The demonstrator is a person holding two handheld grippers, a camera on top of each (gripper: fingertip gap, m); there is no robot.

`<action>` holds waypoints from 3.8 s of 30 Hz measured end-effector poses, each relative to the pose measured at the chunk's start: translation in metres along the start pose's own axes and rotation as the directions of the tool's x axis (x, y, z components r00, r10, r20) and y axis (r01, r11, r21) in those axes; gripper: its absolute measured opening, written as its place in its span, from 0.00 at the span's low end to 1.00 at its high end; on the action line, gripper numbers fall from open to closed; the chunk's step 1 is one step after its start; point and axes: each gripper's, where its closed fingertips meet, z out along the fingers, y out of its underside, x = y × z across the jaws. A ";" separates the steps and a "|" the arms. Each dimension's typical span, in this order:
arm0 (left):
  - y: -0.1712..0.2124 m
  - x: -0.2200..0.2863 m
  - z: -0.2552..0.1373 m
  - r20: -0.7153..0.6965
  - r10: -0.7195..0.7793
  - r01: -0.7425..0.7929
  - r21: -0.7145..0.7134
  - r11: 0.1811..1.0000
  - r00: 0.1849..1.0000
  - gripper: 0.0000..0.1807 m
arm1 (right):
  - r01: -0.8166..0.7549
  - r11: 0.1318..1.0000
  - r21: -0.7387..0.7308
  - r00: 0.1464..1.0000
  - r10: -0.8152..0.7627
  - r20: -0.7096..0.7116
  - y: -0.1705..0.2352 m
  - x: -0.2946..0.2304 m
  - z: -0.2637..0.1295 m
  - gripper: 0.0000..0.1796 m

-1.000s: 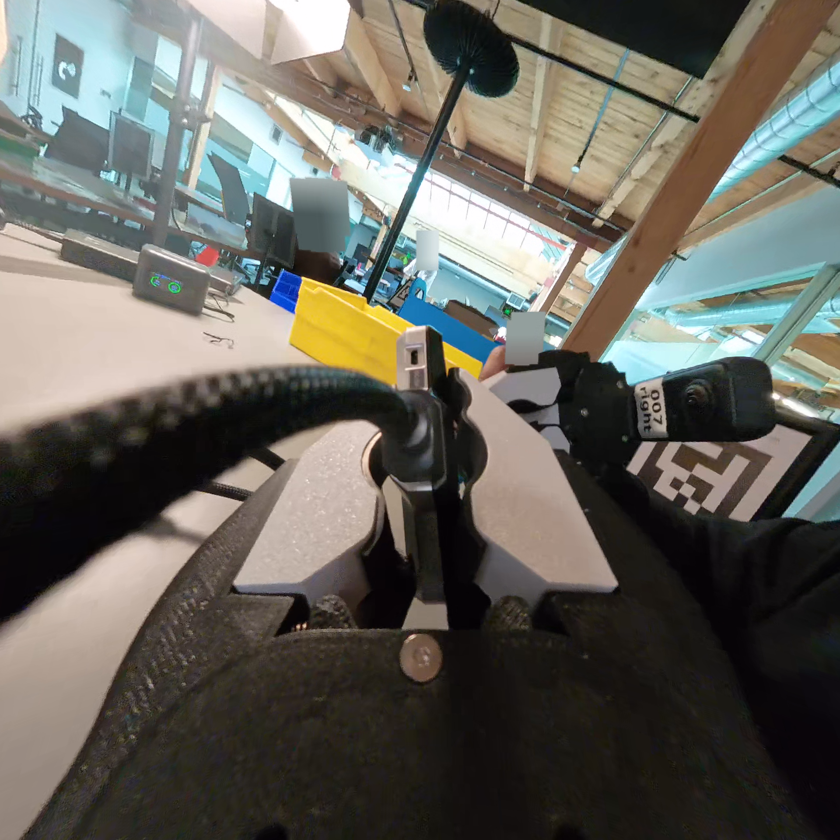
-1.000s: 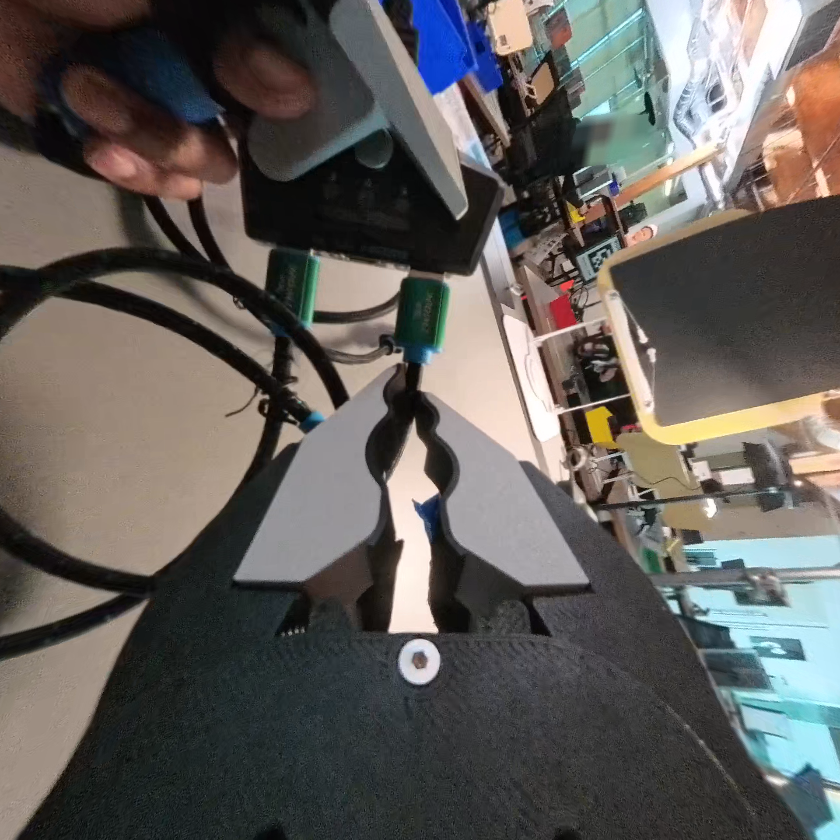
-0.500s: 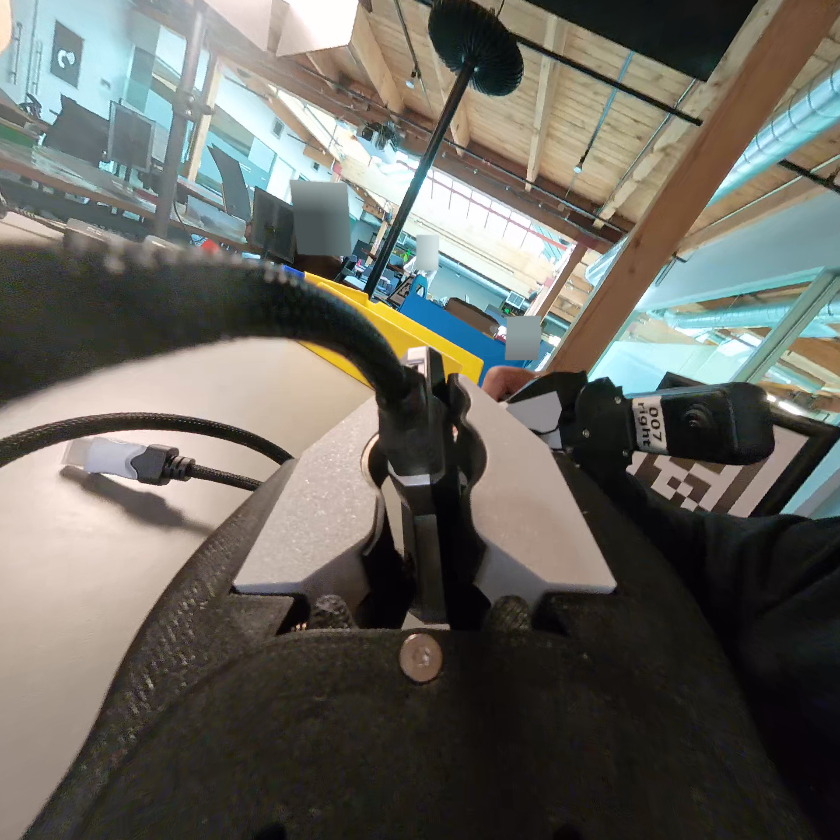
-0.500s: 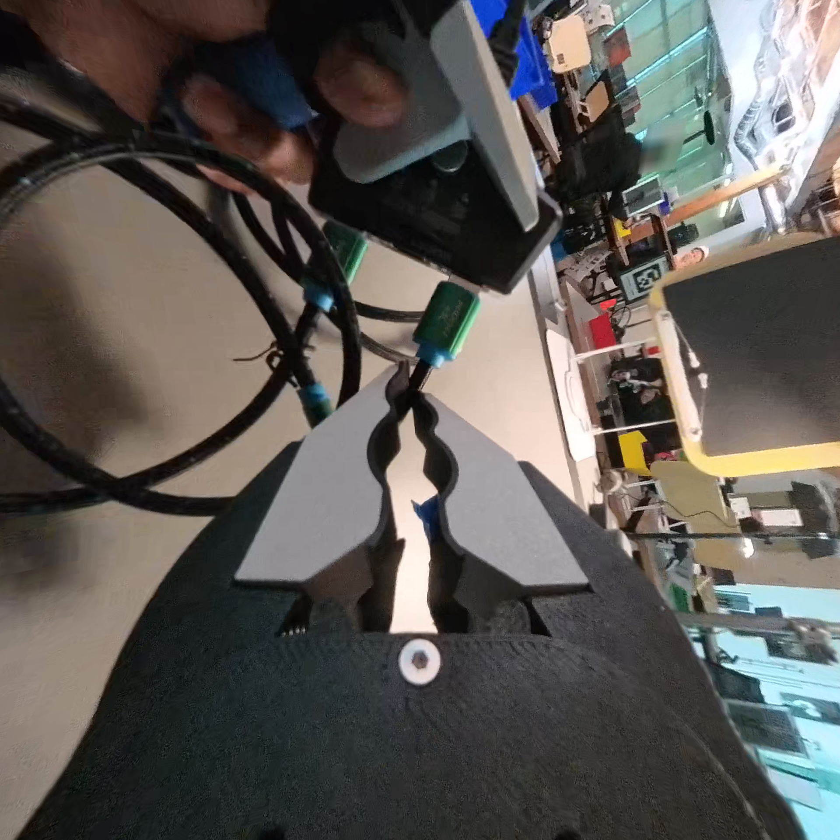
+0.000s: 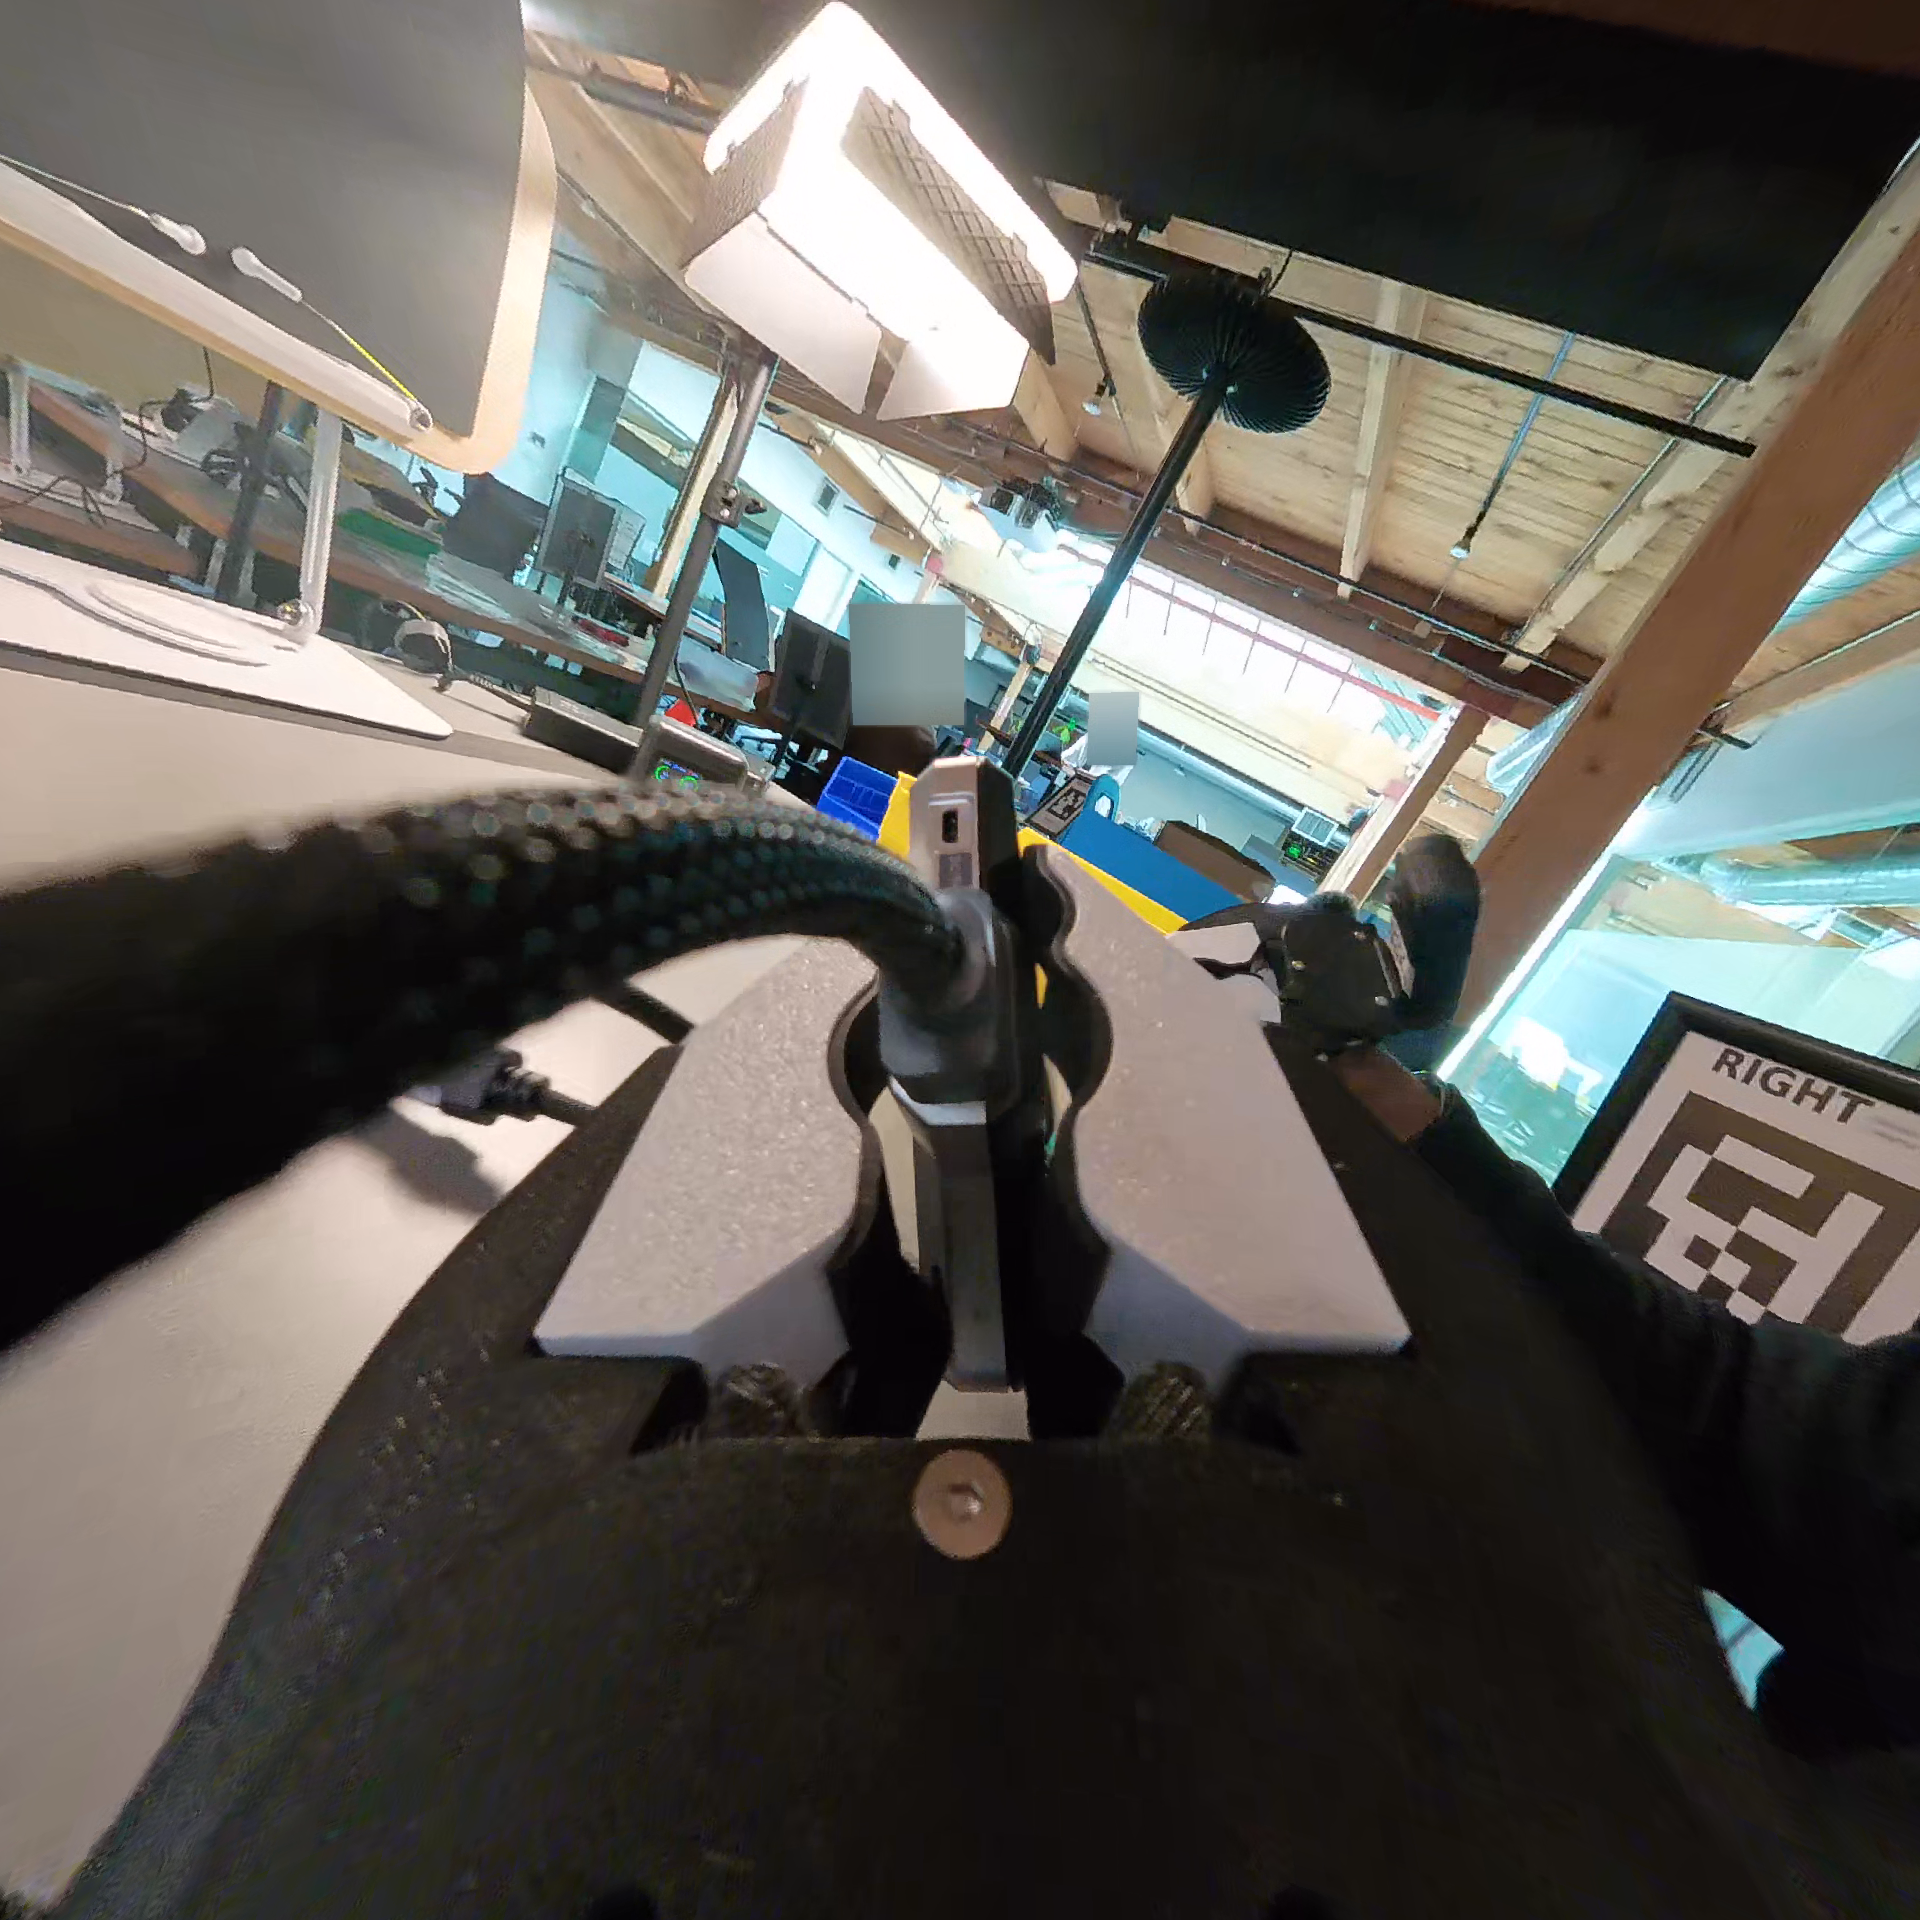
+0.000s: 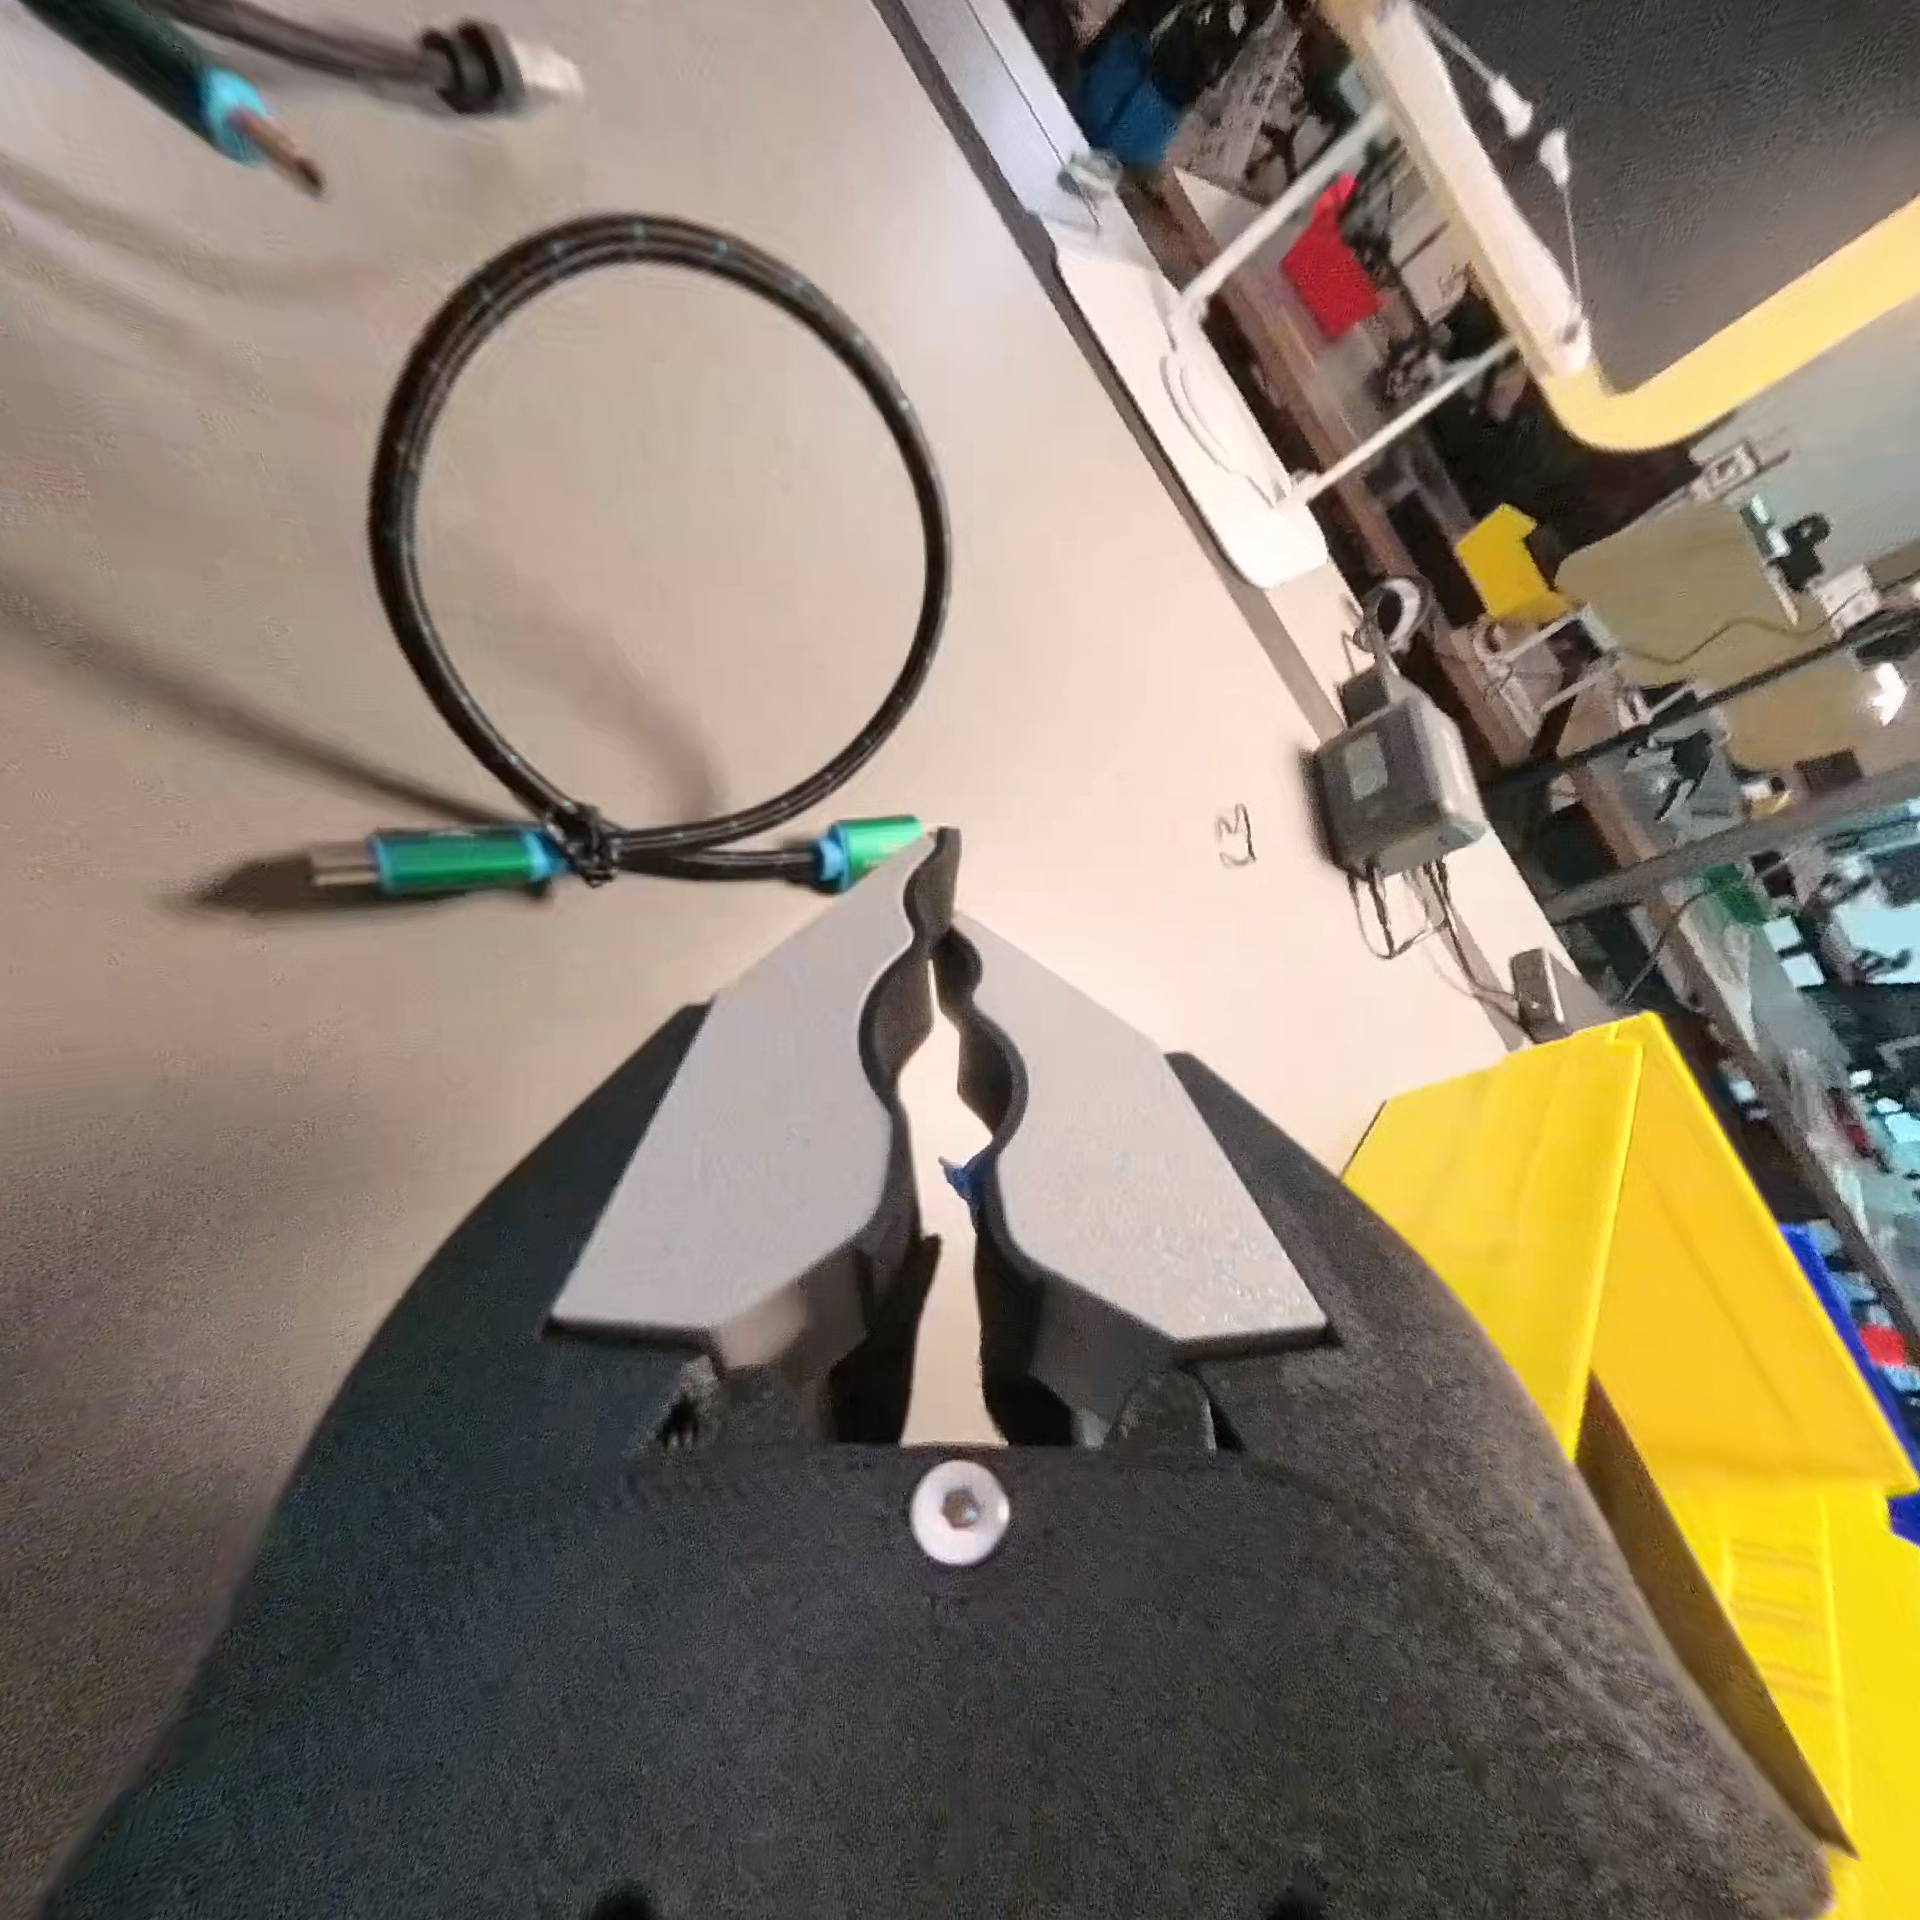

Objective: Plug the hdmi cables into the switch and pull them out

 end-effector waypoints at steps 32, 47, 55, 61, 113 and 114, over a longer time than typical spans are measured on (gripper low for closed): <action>-0.006 0.002 -0.006 0.014 0.025 -0.026 0.055 0.998 1.000 0.12 | -0.453 0.821 -0.347 0.846 0.519 0.124 -0.019 -0.089 0.079 0.53; -0.007 0.002 -0.007 0.019 0.026 -0.027 0.061 0.998 0.999 0.12 | -0.243 0.911 -0.334 0.898 0.342 0.278 0.002 -0.074 0.054 0.31; -0.007 0.004 -0.009 0.012 0.026 -0.027 0.069 0.997 1.000 0.12 | 0.000 0.992 -0.129 0.964 0.034 0.264 -0.012 -0.074 0.057 0.10; -0.007 0.005 -0.009 0.005 0.026 -0.027 0.063 0.998 1.000 0.12 | 0.125 0.985 0.120 0.979 -0.142 0.148 -0.039 -0.049 0.007 0.09; -0.002 0.004 -0.005 0.016 0.018 -0.019 0.035 0.999 1.000 0.12 | -0.021 0.913 0.406 0.994 0.062 -0.087 0.031 0.059 -0.181 0.39; -0.002 0.004 -0.005 0.016 0.019 -0.019 0.036 0.999 1.000 0.12 | -0.021 0.903 0.429 0.995 0.061 -0.079 0.024 0.053 -0.181 0.39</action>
